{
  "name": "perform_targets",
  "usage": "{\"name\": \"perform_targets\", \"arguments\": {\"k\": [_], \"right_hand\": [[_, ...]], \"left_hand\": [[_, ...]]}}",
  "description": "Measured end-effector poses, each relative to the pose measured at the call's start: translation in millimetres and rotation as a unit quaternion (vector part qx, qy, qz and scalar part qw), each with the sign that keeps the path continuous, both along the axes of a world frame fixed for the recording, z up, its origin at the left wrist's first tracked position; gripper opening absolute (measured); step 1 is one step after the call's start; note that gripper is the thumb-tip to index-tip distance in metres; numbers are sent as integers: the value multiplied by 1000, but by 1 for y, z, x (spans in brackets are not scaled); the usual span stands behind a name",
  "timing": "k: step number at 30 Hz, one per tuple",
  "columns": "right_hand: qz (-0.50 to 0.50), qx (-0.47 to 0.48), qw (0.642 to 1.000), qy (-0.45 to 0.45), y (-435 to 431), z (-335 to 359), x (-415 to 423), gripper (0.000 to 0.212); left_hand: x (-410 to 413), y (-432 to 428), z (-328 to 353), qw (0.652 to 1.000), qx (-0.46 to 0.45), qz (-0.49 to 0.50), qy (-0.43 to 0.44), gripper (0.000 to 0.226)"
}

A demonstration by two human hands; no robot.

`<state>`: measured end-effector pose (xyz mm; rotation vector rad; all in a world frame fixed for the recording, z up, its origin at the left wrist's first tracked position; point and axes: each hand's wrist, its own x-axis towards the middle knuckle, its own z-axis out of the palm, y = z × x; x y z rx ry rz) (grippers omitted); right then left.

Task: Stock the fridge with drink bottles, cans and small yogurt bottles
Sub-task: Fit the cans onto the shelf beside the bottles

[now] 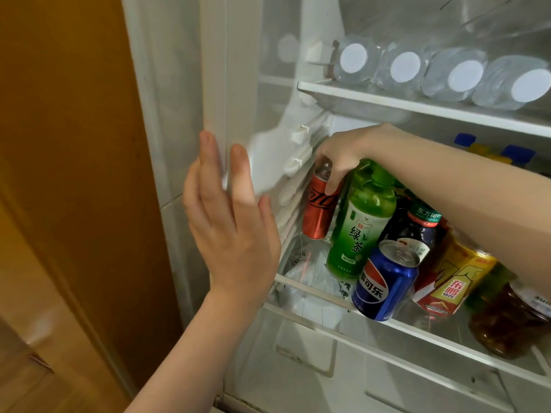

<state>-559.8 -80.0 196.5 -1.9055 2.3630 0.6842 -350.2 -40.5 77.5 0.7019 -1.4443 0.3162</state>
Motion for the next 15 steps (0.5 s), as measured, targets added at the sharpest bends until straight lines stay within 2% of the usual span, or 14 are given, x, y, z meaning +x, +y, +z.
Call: {"name": "perform_targets", "arguments": {"k": [6, 15], "right_hand": [[22, 4, 1000, 5, -5, -7, -10, 68], [55, -28, 998, 17, -2, -6, -13, 65]], "left_hand": [[-2, -2, -2, 1000, 0, 4, 0, 51], [-3, -4, -2, 1000, -14, 5, -3, 53]]}}
